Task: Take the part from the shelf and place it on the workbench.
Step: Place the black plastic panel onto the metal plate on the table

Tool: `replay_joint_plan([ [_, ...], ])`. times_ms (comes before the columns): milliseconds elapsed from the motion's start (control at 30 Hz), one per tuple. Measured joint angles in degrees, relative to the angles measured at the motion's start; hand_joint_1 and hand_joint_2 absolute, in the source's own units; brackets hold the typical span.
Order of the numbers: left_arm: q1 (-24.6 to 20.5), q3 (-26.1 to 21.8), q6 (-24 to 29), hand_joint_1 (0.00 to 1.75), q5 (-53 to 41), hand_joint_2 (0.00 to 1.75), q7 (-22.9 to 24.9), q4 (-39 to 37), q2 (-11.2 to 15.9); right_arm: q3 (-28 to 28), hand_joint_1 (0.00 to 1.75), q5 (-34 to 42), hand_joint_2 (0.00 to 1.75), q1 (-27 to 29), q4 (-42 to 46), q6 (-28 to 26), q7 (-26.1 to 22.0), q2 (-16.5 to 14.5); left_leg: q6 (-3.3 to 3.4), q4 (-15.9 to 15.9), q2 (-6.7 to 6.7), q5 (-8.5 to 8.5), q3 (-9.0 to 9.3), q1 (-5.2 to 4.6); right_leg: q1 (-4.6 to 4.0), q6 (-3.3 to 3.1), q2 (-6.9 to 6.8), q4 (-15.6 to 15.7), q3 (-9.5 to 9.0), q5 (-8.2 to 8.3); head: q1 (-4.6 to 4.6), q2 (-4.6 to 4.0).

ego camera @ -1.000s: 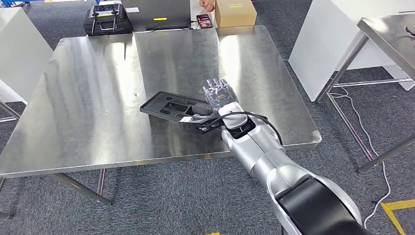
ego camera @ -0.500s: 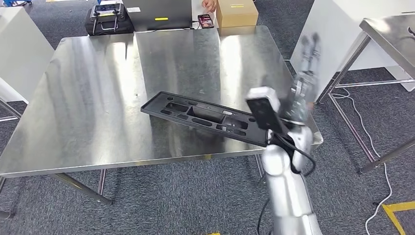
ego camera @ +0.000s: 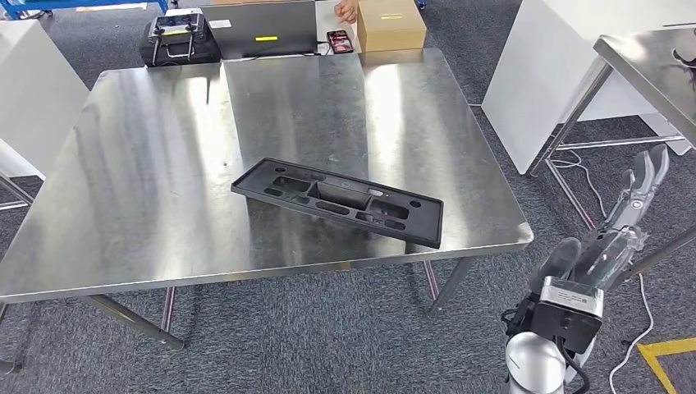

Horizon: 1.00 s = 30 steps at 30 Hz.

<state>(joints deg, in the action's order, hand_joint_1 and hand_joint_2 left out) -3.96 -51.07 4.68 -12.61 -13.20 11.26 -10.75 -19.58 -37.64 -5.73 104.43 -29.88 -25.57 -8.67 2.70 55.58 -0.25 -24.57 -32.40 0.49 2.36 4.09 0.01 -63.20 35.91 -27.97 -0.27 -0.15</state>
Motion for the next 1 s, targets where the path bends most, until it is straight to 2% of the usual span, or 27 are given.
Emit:
replay_joint_plan([
  [33, 0.0, -0.13, 0.01, 0.0, 0.0, 0.0, 0.01, 0.05, 0.02, 0.01, 0.0, 0.0, 0.0, 0.08, 0.27, 0.02, -0.02, 0.05, -0.61, 0.7, -0.02, -0.46, -0.18, 0.01, 0.15, 0.21, -0.01, 3.16, -1.93, 0.88, 0.06, 0.0],
  [67, -0.01, -0.23, 0.01, 0.0, 0.0, 0.0, 0.01, 0.14, 0.06, 0.04, 0.0, 0.02, 0.0, 0.17, 0.49, 0.03, -0.04, 0.1, -1.14, 1.3, -0.04, -0.88, -0.34, -0.06, 0.14, -0.01, -0.01, 4.88, -3.06, 1.24, 0.05, 0.0],
  [100, -0.02, -0.32, 0.02, 0.0, 0.0, 0.0, 0.01, 0.22, 0.09, 0.09, 0.0, 0.04, 0.0, 0.28, 0.67, 0.04, -0.06, 0.14, -1.54, 1.7, -0.04, -1.2, -0.45, -0.18, 0.05, -0.53, 0.03, 5.21, -3.38, 1.2, 0.05, 0.0],
  [167, -0.05, -0.38, 0.02, 0.0, 0.01, 0.0, 0.02, 0.31, 0.03, 0.23, 0.0, 0.1, 0.0, 0.49, 0.89, 0.14, -0.09, 0.2, -1.88, 1.96, -0.01, -1.38, -0.49, 0.03, -0.06, -1.63, 0.19, 4.89, -3.3, 1.26, -0.09, 0.0],
  [233, -0.08, -0.48, 0.31, 0.0, 0.13, 0.0, 0.25, 0.32, -0.02, 0.34, 0.0, 1.15, 0.0, 0.69, 1.16, 0.95, -0.24, 0.23, -2.22, 3.65, 0.06, -2.75, -1.07, 0.45, 0.0, -2.27, 0.21, 4.86, -3.23, 1.53, -0.13, 0.0],
  [267, -0.11, -0.6, 0.83, 0.0, 0.32, 0.0, 0.62, 0.33, -0.05, 0.39, 0.0, 2.42, 0.0, 1.02, 1.4, 1.79, -0.53, 0.23, -2.45, 5.92, 0.08, -4.38, -1.98, 0.57, -0.03, -2.47, 0.15, 4.87, -3.22, 1.65, -0.12, 0.0],
  [333, -0.11, -1.03, 2.79, 0.0, 0.89, 0.0, 1.72, 0.33, -0.16, 0.52, 0.0, 5.99, 0.0, 2.9, 1.91, 3.99, -1.75, 0.32, -2.78, 13.32, 0.09, -8.68, -5.01, 0.62, -0.23, -2.55, -0.04, 4.86, -3.14, 1.7, -0.14, 0.0],
  [367, -0.07, -1.36, 3.85, 0.0, 1.16, 0.0, 2.2, 0.33, -0.22, 0.68, 0.0, 7.75, 0.0, 4.41, 2.06, 5.08, -2.53, 0.38, -2.82, 16.57, 0.09, -10.07, -6.33, 0.62, -0.36, -2.56, -0.15, 4.85, -3.09, 1.7, -0.13, 0.0],
  [400, -0.02, -1.71, 4.72, 0.0, 1.34, 0.0, 2.55, 0.33, -0.29, 0.93, 0.0, 9.42, 0.0, 6.09, 2.15, 6.18, -3.3, 0.44, -2.73, 18.27, 0.09, -10.49, -6.95, 0.62, -0.48, -2.56, -0.23, 4.84, -3.03, 1.69, -0.13, 0.0],
  [433, 0.02, -2.02, 5.29, 0.0, 1.45, 0.0, 2.74, 0.33, -0.38, 1.3, 0.0, 11.0, 0.0, 7.67, 2.2, 7.32, -3.95, 0.46, -2.52, 17.67, 0.09, -9.74, -6.44, 0.61, -0.58, -2.56, -0.27, 4.84, -2.99, 1.7, -0.13, 0.0],
  [467, 0.03, -2.27, 5.73, 0.0, 1.53, 0.0, 2.89, 0.33, -0.46, 1.78, 0.0, 12.63, 0.0, 9.06, 2.24, 8.66, -4.52, 0.44, -2.18, 14.9, 0.08, -8.14, -4.83, 0.59, -0.65, -2.59, -0.27, 4.84, -2.98, 1.73, -0.13, 0.0],
  [533, -0.07, -2.7, 6.31, 0.0, 1.73, 0.0, 3.02, 0.34, -0.6, 2.92, 0.0, 15.63, 0.0, 11.07, 2.28, 11.71, -5.25, 0.17, -1.36, 7.05, 0.04, -4.99, -0.42, 0.38, -0.82, -2.59, -0.21, 4.82, -2.96, 1.82, -0.12, 0.0],
  [567, -0.16, -2.95, 6.52, 0.0, 1.87, 0.0, 3.03, 0.35, -0.71, 3.55, 0.0, 16.87, 0.0, 11.78, 2.24, 13.23, -5.5, -0.04, -1.07, 4.32, 0.03, -4.17, 1.0, 0.18, -0.9, -2.51, -0.18, 4.8, -2.92, 1.92, -0.09, 0.0],
  [600, -0.22, -3.19, 6.66, 0.0, 2.01, 0.0, 3.01, 0.36, -0.83, 4.21, 0.0, 17.85, 0.0, 12.34, 2.09, 14.55, -5.64, -0.28, -0.89, 2.97, 0.01, -3.93, 1.63, -0.07, -0.92, -2.33, -0.18, 4.8, -2.85, 2.04, -0.09, 0.0],
  [700, -0.26, -3.86, 7.03, 0.0, 2.51, 0.0, 2.69, 0.37, -1.33, 6.16, 0.0, 19.4, 0.0, 13.43, 1.09, 17.08, -5.76, -1.03, -0.28, 2.24, 0.11, -3.12, 1.43, -0.51, -0.83, -1.35, -0.2, 4.95, -2.49, 2.44, -0.08, 0.0],
  [733, -0.29, -4.1, 7.1, 0.0, 2.61, 0.0, 2.54, 0.38, -1.51, 6.81, 0.0, 19.56, 0.0, 13.63, 0.63, 17.51, -5.75, -1.21, 0.13, 1.82, 0.2, -2.53, 1.3, -0.49, -0.88, -1.24, -0.2, 4.36, -2.07, 1.81, -0.02, 0.0],
  [767, -0.33, -4.35, 7.14, 0.0, 2.65, 0.0, 2.38, 0.4, -1.68, 7.48, 0.0, 19.55, 0.0, 13.78, 0.11, 17.85, -5.74, -1.35, 0.54, 1.4, 0.3, -1.89, 1.04, -0.43, -0.97, -1.38, -0.18, 2.64, -1.26, 0.38, 0.08, 0.0],
  [833, -0.39, -4.69, 7.06, 0.0, 2.66, 0.0, 2.23, 0.43, -1.87, 8.8, 0.0, 19.09, 0.0, 14.18, -0.83, 18.4, -5.57, -1.59, 1.19, 1.14, 0.4, -0.94, 0.13, -0.53, -1.05, -2.04, -0.15, -3.67, 1.03, -3.91, 0.25, 0.0],
  [867, -0.4, -4.79, 6.99, 0.0, 2.63, 0.0, 2.21, 0.44, -1.94, 9.43, 0.0, 18.76, 0.0, 14.47, -1.2, 18.68, -5.41, -1.73, 1.35, 1.17, 0.4, -0.53, -0.42, -0.69, -1.08, -2.15, -0.13, -7.09, 2.02, -5.71, 0.31, 0.0],
  [900, -0.39, -4.84, 6.91, 0.0, 2.6, 0.0, 2.22, 0.44, -2.01, 10.02, 0.0, 18.42, 0.0, 14.81, -1.47, 18.92, -5.23, -1.85, 1.43, 1.19, 0.4, -0.14, -0.96, -0.86, -1.09, -2.0, -0.13, -9.16, 2.28, -6.63, 0.29, 0.0],
  [933, -0.37, -4.88, 6.68, 0.0, 2.55, 0.0, 2.17, 0.44, -2.07, 10.54, 0.0, 18.14, 0.0, 15.12, -1.67, 19.17, -5.1, -1.97, 1.45, 1.23, 0.39, 0.26, -1.5, -1.02, -1.12, -1.68, -0.13, -9.24, 1.52, -6.67, 0.31, 0.0],
  [967, -0.36, -4.92, 6.22, 0.0, 2.52, 0.0, 1.97, 0.44, -2.14, 10.96, 0.0, 17.91, 0.0, 15.35, -1.8, 19.51, -4.99, -2.12, 1.41, 1.26, 0.38, 0.65, -1.99, -1.15, -1.15, -1.29, -0.13, -7.11, -0.35, -5.93, 0.3, 0.0],
  [1000, -0.37, -4.96, 5.72, 0.0, 2.54, 0.0, 1.57, 0.44, -2.28, 11.26, 0.0, 17.71, 0.0, 15.47, -1.87, 19.9, -4.92, -2.27, 1.31, 1.33, 0.37, 1.02, -2.44, -1.25, -1.18, -0.98, -0.14, -3.23, -3.1, -4.83, 0.28, 0.0],
])
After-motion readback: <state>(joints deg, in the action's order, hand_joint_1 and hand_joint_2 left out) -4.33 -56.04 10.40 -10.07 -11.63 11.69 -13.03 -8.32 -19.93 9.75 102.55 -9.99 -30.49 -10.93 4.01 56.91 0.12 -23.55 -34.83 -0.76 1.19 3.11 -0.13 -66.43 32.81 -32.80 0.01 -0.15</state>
